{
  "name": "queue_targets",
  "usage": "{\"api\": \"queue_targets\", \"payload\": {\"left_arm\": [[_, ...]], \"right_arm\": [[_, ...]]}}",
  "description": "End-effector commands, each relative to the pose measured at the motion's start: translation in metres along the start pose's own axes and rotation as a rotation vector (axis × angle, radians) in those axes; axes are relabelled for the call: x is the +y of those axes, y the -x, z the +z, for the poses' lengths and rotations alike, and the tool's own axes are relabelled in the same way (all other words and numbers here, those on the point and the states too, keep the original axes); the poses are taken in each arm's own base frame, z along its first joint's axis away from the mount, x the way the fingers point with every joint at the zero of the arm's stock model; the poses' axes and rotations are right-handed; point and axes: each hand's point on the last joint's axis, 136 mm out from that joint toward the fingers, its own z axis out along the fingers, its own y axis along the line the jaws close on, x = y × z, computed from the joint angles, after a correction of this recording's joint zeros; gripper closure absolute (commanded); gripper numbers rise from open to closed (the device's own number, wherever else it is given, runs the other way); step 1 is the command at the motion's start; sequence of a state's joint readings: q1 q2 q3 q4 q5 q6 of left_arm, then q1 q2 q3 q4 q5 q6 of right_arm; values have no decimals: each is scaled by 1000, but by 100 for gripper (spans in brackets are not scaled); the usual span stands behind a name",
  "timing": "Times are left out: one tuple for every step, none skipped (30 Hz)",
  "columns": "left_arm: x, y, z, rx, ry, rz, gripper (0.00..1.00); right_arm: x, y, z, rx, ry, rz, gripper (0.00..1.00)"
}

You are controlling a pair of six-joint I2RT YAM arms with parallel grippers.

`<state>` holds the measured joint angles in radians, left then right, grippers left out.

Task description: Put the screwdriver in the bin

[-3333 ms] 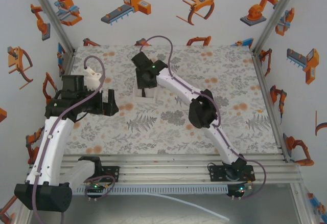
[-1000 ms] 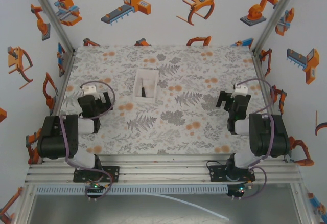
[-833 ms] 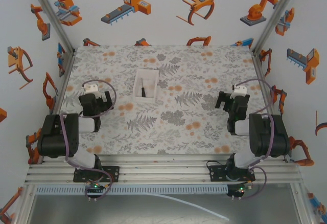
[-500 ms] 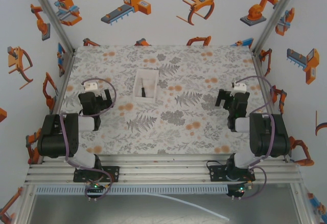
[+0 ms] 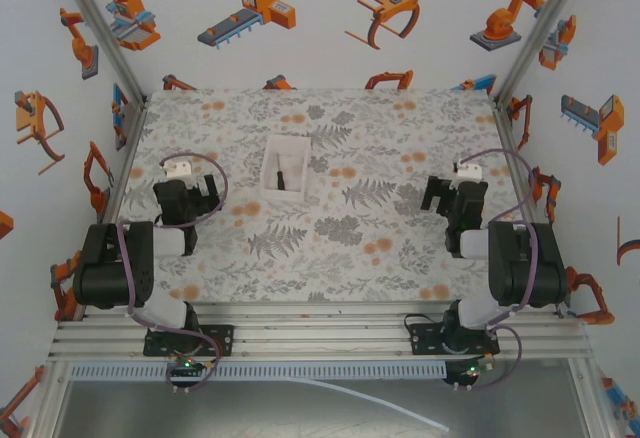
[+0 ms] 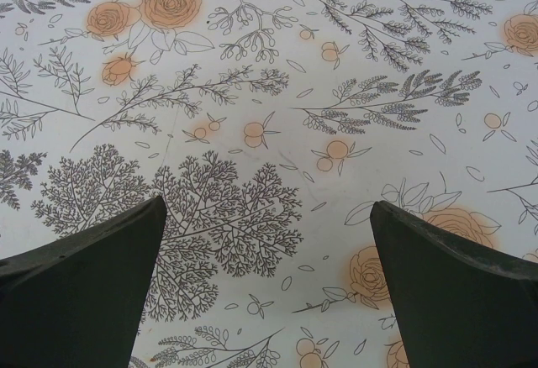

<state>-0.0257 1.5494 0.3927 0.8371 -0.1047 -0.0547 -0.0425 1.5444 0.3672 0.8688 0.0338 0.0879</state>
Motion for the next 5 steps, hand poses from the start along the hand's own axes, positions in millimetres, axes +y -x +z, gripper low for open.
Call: {"api": "queue_targets", "payload": {"left_arm": [[-4,9,1,-23,-18,15,3],[-4,9,1,-23,-18,14,3],[-4,9,1,-23,-18,15,3],[-4,9,1,-22,-18,15,3],[-4,10,1,-24,-19,15,3]], "right_arm": [[-1,11,2,-29,0,-7,1],[-1,11,2,-29,0,-6,1],[-1,11,2,-29,2,-7,1],[-1,11,2,-28,1,-7,1],[-1,11,2,-28,-1,-7,1]]}}
